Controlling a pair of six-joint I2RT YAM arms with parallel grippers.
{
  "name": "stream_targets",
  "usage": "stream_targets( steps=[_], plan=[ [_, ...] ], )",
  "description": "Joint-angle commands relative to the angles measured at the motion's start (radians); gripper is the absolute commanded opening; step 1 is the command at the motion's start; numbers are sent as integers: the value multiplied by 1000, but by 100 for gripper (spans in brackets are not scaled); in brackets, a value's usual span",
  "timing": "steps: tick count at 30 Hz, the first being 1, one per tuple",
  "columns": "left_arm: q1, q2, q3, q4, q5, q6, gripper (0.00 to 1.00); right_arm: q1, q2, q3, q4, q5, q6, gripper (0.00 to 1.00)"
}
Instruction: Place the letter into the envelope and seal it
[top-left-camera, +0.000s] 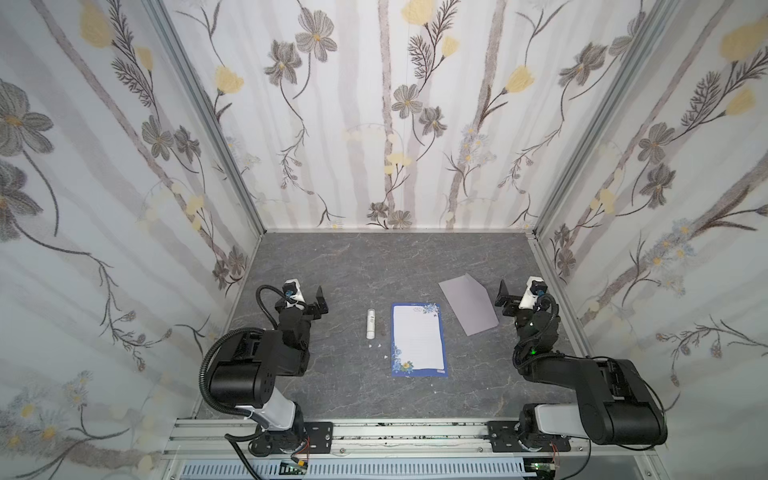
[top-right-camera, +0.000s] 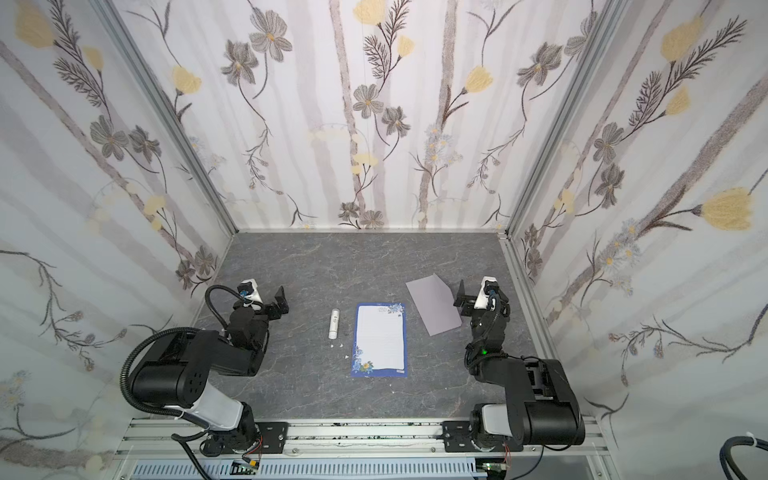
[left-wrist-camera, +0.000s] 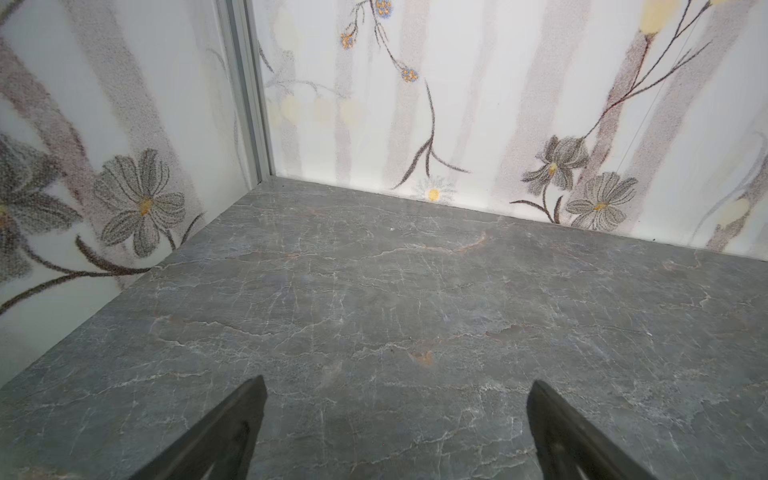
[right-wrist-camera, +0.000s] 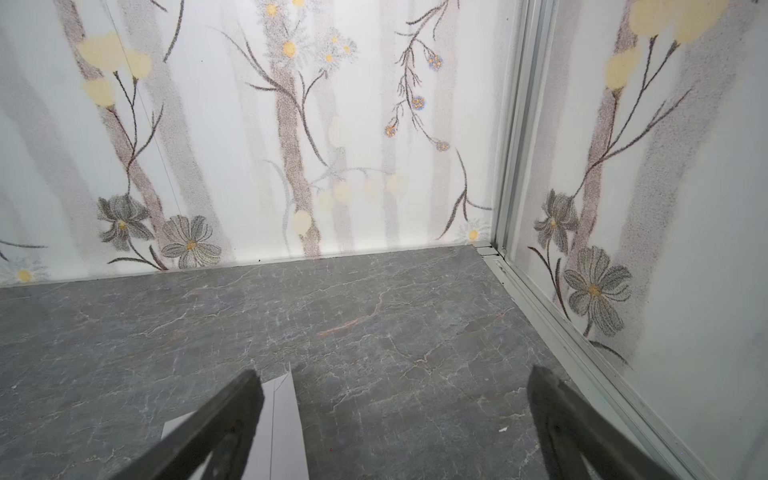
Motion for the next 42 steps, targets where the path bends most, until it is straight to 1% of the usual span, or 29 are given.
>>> stream_targets(
  steps=[1,32,33,34,36,37,38,39,40,41,42],
  plan=[
    [1,2,-1,43,-6,0,100,1,-2,0,37,-15,-14,100],
    [0,0,0,44,-8,0,100,0,-2,1,34,-18,-12,100],
    [-4,-2,2,41,-27,1,99,0,-5,-3,46,-12,-9,97],
    [-13,-17,1,35,-71,-3,98,6,-24,-8,40,6,-8,97],
    [-19,-76,-17,23,-153,-21,94,31,-110,9,-65,96,-9,96],
    [-24,-113,-27,7,-197,-31,92,44,-166,41,-179,144,-3,95],
    [-29,-164,-30,-31,-199,-26,92,55,-215,86,-296,176,20,93],
    [-37,-214,-13,-109,-198,-21,91,65,-250,127,-411,201,43,92],
    [-48,-267,29,-232,-210,-41,89,85,-281,169,-516,217,52,90],
    [-54,-308,78,-342,-196,-72,87,115,-306,202,-592,244,51,89],
    [-61,-321,114,-424,-169,-97,86,147,-323,224,-644,296,54,88]
  ],
)
